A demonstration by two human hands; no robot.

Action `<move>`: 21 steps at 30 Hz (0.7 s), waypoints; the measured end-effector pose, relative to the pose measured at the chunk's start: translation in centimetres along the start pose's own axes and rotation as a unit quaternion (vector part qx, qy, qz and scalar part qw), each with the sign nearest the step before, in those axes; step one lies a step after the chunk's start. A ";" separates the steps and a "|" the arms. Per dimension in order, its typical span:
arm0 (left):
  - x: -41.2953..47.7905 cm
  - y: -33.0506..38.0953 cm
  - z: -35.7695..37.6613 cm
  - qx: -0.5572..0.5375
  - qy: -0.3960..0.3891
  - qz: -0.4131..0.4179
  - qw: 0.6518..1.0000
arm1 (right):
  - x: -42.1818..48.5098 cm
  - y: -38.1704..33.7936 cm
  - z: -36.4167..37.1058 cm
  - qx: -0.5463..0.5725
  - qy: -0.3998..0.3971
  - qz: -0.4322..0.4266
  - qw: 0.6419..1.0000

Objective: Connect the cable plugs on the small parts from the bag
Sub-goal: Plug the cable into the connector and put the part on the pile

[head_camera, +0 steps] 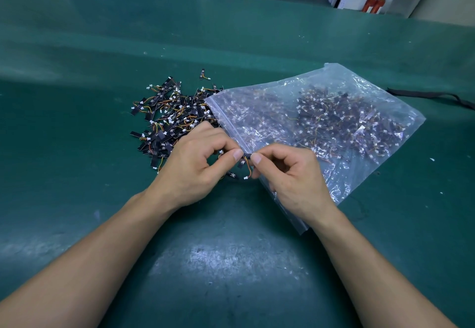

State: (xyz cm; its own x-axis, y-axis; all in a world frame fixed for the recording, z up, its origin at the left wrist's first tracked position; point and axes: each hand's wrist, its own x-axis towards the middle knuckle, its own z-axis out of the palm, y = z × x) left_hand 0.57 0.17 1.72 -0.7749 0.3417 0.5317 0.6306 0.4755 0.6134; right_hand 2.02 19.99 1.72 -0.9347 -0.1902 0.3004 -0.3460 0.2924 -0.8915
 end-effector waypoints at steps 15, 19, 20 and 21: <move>0.1 -0.2 -0.1 0.041 0.039 0.041 0.998 | -0.1 0.5 -0.2 0.003 0.031 -0.031 0.999; 0.0 -0.2 -0.1 0.032 0.035 0.053 0.997 | 0.1 0.8 -0.2 -0.038 0.036 -0.052 0.997; 0.0 -0.2 -0.2 0.030 0.034 0.054 0.997 | 0.2 0.9 -0.3 -0.040 0.039 -0.058 0.997; 0.0 -0.2 -0.2 0.031 0.035 0.055 0.997 | 0.3 1.0 -0.3 -0.040 0.040 -0.066 0.996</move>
State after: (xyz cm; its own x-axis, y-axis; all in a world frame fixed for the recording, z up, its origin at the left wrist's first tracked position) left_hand 0.46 -0.08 1.75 -0.6955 0.3383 0.6339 0.7056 0.4879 0.5138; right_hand 1.42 20.51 1.04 -0.8829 -0.1571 0.4424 -0.4689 0.3435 -0.8137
